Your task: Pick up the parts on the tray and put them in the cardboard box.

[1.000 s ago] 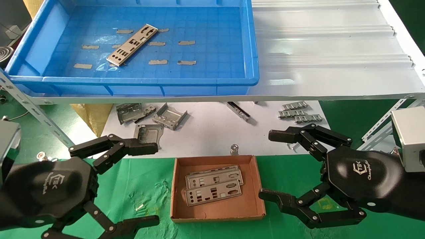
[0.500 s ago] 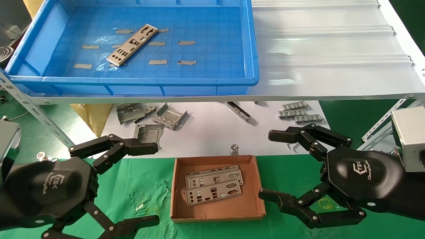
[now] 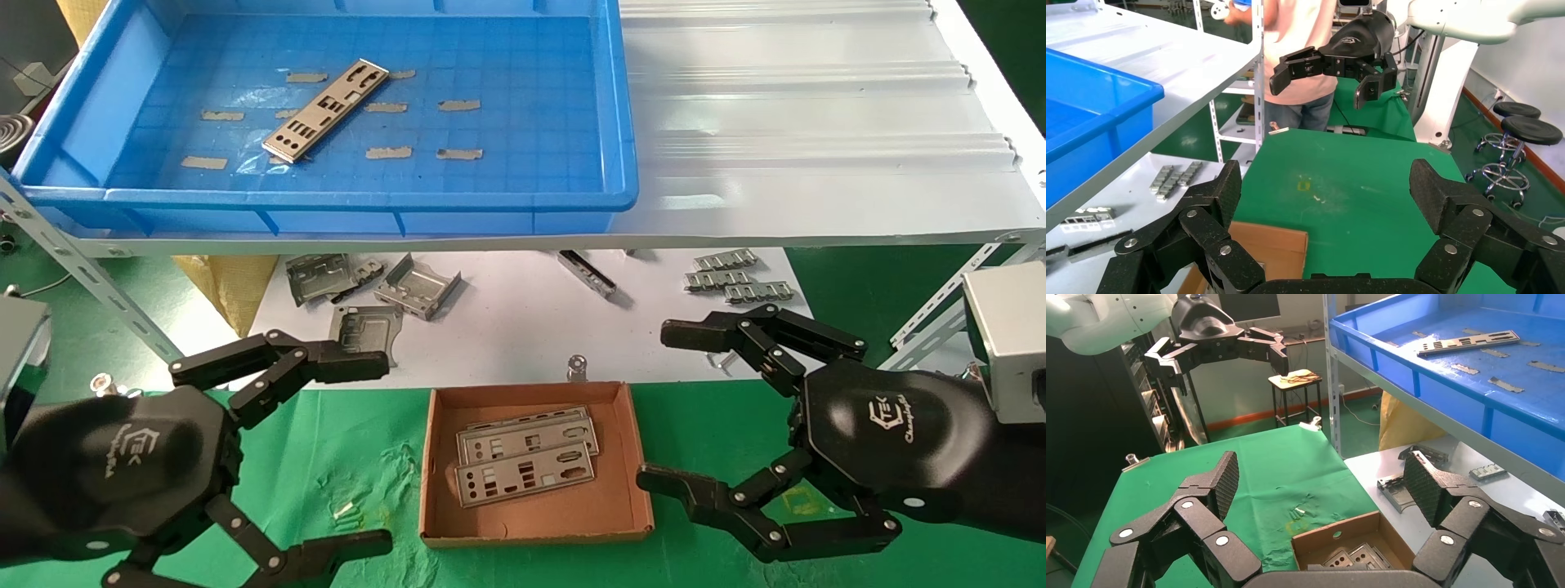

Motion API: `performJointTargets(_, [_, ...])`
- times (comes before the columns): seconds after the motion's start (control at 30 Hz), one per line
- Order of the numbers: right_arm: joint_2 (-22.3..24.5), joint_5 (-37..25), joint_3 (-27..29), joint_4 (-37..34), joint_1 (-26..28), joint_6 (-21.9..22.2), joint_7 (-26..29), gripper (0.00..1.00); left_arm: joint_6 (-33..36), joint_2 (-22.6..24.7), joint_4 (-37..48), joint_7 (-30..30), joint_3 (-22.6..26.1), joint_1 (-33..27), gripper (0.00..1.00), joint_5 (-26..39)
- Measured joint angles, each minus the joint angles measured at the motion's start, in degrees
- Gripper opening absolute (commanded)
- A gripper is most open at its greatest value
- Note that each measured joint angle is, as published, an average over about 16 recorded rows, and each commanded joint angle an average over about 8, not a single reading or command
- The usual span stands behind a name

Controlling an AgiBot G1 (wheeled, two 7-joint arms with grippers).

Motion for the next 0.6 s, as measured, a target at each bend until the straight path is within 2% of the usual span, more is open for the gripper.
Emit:
performJointTargets(0.57, [0.0, 0.0, 0.0, 0.0, 0.0, 0.0, 0.0, 1.0, 0.0, 0.0, 0.0, 0.0, 0.0, 0.0, 1.0, 0.0])
performJointTargets(0.6, [0.0, 0.0, 0.0, 0.0, 0.0, 0.0, 0.0, 0.88, 0.0, 0.0, 0.0, 0.0, 0.0, 0.0, 1.0, 0.0])
